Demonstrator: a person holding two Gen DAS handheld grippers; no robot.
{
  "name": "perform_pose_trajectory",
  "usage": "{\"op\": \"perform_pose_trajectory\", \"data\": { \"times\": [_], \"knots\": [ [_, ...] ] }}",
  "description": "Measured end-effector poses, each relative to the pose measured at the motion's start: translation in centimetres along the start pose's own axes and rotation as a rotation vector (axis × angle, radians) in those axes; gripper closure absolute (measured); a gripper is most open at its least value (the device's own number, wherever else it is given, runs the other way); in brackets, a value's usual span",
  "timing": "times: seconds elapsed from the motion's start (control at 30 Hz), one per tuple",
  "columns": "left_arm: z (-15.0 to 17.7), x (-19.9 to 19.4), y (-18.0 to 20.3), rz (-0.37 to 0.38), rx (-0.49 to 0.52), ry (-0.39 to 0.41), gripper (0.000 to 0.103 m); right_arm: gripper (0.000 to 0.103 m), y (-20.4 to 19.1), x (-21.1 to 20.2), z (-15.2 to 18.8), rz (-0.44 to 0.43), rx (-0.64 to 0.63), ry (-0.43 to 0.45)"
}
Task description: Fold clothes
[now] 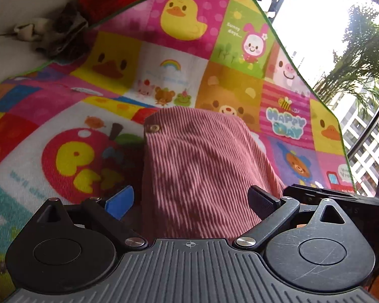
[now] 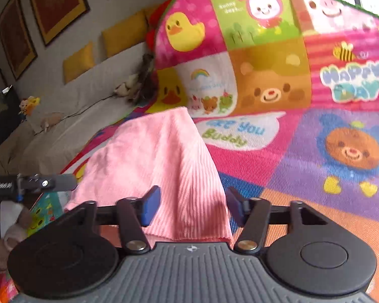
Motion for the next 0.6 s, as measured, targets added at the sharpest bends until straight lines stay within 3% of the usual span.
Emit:
{"op": "perform_pose_trajectory", "data": {
  "times": [0.13, 0.3, 0.5, 0.6],
  "knots": [
    [1.2, 0.9, -1.4, -0.070, -0.003, -0.018, 0.003, 0.063, -1.5, 1.7, 0.2, -0.002, -0.015, -0.005],
    [0.1, 0.8, -2.5, -0.205, 0.068, 0.035, 0.002, 0.065, -3.9, 3.2, -0.1, -0.007, -0.095, -0.013],
    [0.6, -1.4, -1.7, -0.227, 0.107, 0.058, 0.003, 0.065, -1.2, 1.7, 0.2, 0.119, -0.122, -0.002],
    [0.1, -2.9, 0.6, -0.123, 0.138, 0.108, 0.003, 0.064, 0.4, 0.2, 0.3, 0.157, -0.101, 0.013]
  ]
}}
Point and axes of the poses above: each gripper's, at about its wrist camera, not at the fingertips, and x roughly the way its jaws point, y to its right, z to its underside, the point moved 8 cm from there along x, roughly the way its jaws point, and after that the axes turned 6 degrees about -z, right-handed, at the moved point
